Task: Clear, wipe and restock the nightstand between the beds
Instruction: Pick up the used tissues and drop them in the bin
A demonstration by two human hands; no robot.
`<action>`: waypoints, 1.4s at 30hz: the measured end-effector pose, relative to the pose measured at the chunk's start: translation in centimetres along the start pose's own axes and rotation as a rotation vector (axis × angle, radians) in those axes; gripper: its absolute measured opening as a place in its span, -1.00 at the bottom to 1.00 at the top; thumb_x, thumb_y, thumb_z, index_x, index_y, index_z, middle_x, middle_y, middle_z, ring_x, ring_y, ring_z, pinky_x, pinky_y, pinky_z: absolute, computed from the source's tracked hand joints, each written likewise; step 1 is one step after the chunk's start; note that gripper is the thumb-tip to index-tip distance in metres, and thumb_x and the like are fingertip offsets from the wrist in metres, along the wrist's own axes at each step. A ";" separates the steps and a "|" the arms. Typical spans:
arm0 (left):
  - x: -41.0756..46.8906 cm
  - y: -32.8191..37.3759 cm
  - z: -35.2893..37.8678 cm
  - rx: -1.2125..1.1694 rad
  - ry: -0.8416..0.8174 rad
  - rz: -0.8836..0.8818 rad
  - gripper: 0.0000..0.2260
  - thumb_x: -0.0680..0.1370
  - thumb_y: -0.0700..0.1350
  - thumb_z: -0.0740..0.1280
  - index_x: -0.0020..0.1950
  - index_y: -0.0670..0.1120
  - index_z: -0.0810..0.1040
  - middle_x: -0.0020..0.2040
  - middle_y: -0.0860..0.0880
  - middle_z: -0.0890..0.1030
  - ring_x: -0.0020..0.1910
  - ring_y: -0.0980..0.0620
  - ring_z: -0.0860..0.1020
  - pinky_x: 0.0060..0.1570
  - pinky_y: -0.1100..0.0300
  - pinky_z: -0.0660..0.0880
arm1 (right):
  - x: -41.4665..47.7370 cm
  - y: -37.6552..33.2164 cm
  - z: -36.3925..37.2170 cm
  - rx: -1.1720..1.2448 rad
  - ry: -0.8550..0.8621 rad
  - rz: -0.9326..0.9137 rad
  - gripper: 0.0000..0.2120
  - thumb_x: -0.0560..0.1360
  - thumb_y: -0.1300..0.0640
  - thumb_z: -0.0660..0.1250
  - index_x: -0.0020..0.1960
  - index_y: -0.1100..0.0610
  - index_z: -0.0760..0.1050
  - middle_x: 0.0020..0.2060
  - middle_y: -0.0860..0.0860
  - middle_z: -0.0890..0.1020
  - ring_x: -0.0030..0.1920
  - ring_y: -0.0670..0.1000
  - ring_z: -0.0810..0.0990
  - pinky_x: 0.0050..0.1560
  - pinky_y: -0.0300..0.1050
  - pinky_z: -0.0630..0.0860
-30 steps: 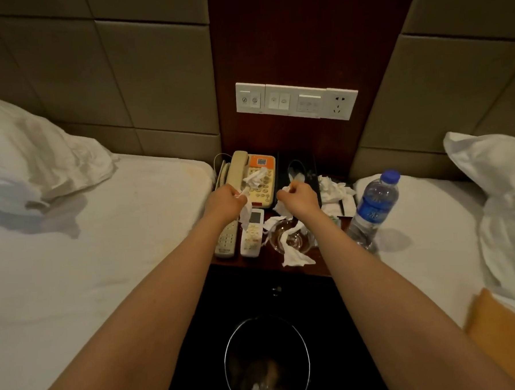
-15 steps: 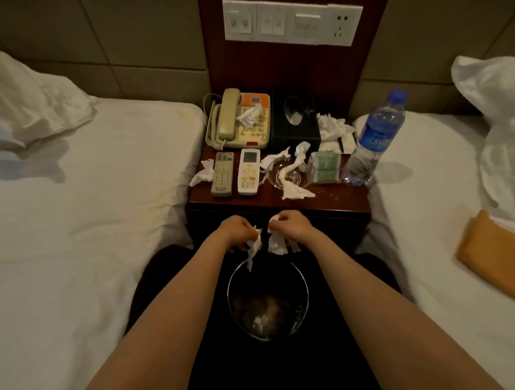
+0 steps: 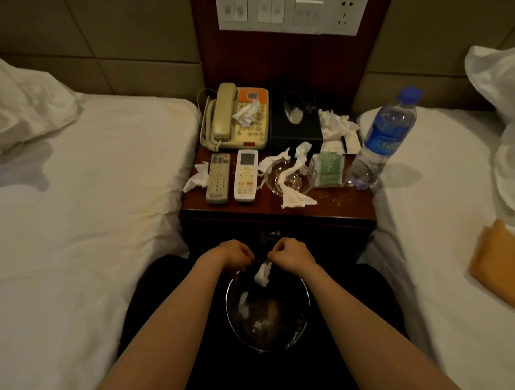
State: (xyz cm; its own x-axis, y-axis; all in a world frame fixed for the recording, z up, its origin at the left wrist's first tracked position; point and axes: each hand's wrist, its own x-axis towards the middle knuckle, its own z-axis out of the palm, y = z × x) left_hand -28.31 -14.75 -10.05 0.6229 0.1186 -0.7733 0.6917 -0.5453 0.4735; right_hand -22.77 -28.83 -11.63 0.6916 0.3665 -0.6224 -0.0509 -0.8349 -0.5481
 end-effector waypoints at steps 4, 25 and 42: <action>-1.0 3.0 -4.8 0.014 -0.009 0.068 -0.74 0.60 -0.22 0.14 0.20 -0.03 0.52 -0.09 0.04 0.57 -0.28 0.15 0.53 -0.28 0.28 0.43 | -0.5 -3.6 -2.9 0.152 -0.007 -0.163 -0.78 0.51 0.14 0.25 -0.30 0.14 0.50 -0.37 0.05 0.62 -0.50 -0.04 0.55 -0.46 -0.25 0.47; 5.5 1.0 -18.8 0.093 0.426 0.098 -0.59 0.48 -0.16 0.36 0.31 -0.12 0.42 0.33 -0.11 0.46 0.29 -0.06 0.44 0.12 0.20 0.36 | 16.6 -19.7 -11.7 -0.643 0.465 -0.491 -0.30 0.52 0.25 0.21 0.54 0.04 -0.06 0.48 0.11 0.16 0.37 0.24 0.29 0.26 0.13 0.34; 4.9 4.0 -17.8 0.048 0.720 0.195 -0.87 0.49 -0.07 0.30 -0.04 -0.11 0.51 -0.07 -0.10 0.56 -0.04 -0.08 0.52 -0.12 0.16 0.39 | 13.7 -16.9 -14.7 -0.040 0.570 -0.433 -0.75 0.54 0.18 0.23 0.18 0.27 0.42 0.09 0.19 0.52 0.09 0.14 0.52 -0.01 -0.02 0.46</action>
State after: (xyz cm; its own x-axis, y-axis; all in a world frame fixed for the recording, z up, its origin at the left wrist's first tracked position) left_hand -15.94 -1.55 -4.44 0.8295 0.5207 -0.2021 0.5375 -0.6456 0.5425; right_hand -1.87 -15.75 -2.64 0.9130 0.4059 0.0413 0.3325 -0.6815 -0.6519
